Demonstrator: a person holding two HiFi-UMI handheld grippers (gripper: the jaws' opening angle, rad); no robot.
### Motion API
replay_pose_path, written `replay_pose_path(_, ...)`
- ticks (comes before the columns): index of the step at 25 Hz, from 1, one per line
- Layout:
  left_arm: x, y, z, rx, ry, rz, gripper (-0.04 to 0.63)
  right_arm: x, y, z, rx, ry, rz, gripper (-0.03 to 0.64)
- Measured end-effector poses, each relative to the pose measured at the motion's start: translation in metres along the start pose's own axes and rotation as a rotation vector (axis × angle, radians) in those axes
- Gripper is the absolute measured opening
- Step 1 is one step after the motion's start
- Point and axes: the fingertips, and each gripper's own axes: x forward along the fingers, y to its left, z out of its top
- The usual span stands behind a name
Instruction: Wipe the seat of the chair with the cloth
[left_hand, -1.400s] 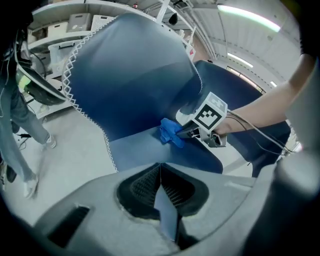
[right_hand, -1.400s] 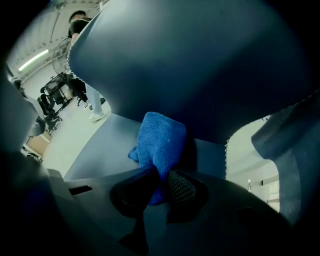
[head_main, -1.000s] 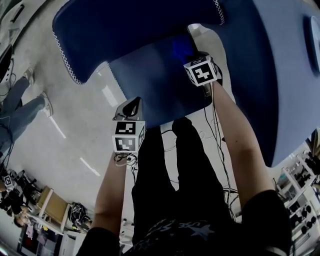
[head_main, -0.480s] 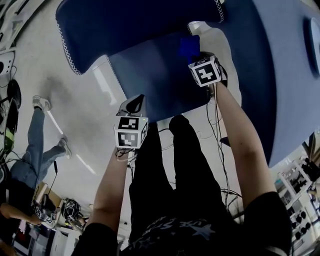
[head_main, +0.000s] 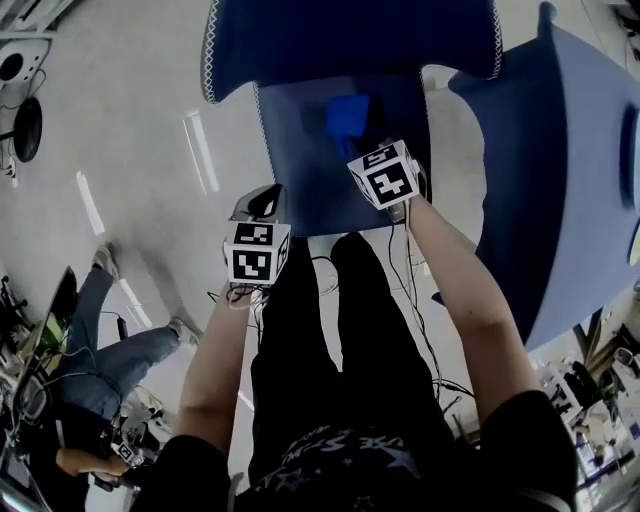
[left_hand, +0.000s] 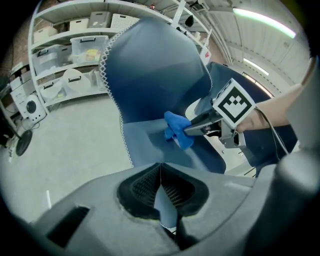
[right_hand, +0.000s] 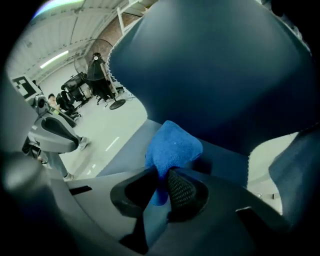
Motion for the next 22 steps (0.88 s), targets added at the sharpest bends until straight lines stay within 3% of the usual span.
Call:
replay_pose_path(7,-0.022,0.043,-0.023,-0.089,0.01,0.069,0.02,0.026,0.105,0.032,0.0,-0.035,0.195,0.054)
replay_pose_path(11,-0.021,0.065,-0.038,-0.092,0.035,0.075,0.021,0.053,0.155,0.027,-0.039,0.009,0.308,0.055)
replay_pose_path(15,-0.02,0.067,-0.048,-0.08,0.06,0.069,0.021,0.063,0.156,0.005,-0.031,0.067,0.28,0.055)
replay_pose_path(22,-0.009,0.045,-0.04,-0.035,0.077,0.042,0.021,0.046,0.09,-0.036,0.012,0.102,0.151,0.055)
